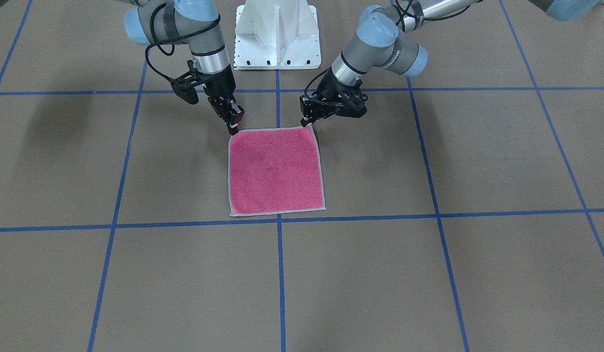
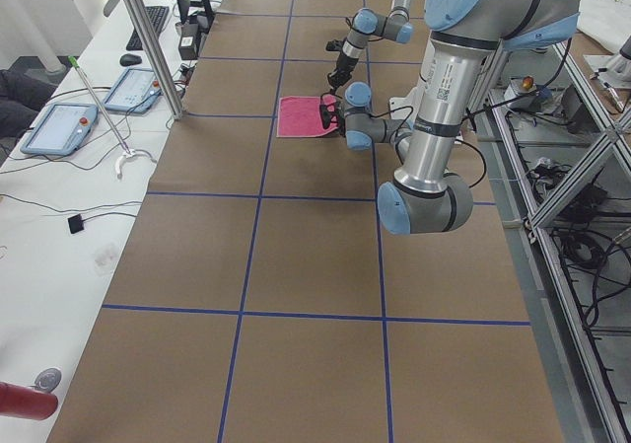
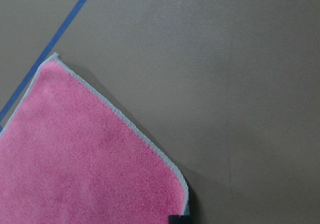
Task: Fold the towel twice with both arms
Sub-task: 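Pinch the near towel corners with both grippers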
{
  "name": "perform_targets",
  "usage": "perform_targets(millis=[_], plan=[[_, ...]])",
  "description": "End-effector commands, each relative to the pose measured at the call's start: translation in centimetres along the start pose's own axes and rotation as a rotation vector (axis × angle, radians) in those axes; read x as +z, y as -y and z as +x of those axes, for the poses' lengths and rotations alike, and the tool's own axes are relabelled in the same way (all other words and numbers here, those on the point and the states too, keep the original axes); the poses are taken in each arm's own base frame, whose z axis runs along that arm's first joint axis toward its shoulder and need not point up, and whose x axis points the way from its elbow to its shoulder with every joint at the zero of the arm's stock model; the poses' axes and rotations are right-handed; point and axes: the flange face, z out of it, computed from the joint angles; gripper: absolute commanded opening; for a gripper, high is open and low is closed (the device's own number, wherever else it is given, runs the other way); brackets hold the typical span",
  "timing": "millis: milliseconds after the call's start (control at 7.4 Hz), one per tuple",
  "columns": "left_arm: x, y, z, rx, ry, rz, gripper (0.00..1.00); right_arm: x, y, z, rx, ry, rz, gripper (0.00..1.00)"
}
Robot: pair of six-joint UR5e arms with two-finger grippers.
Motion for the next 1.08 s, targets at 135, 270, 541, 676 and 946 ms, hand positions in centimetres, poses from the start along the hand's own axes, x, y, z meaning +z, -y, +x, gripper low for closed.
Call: perform_targets(millis=[135, 270, 541, 676, 946], plan=[[-0.01, 0.13, 0.01, 0.000, -0.001, 0.001, 0.25, 0.03, 0.26, -0.13, 0.001, 0.001, 0.003, 0.00], [0.03, 0.24, -0.05, 0.001, 0.002, 0.003, 0.25, 0.03, 0.26, -0.13, 0.001, 0.001, 0.003, 0.00], [0.01, 0.43, -0.08, 0.000, 0.002, 0.005, 0.24, 0.03, 0.26, -0.13, 0.001, 0.001, 0.003, 0.00], [0.01, 0.43, -0.08, 0.000, 0.002, 0.005, 0.14, 0.03, 0.26, -0.13, 0.001, 0.001, 0.003, 0.00], [-0.09, 0.41, -0.07, 0.000, 0.000, 0.004, 0.00, 0.03, 0.26, -0.13, 0.001, 0.001, 0.003, 0.00]])
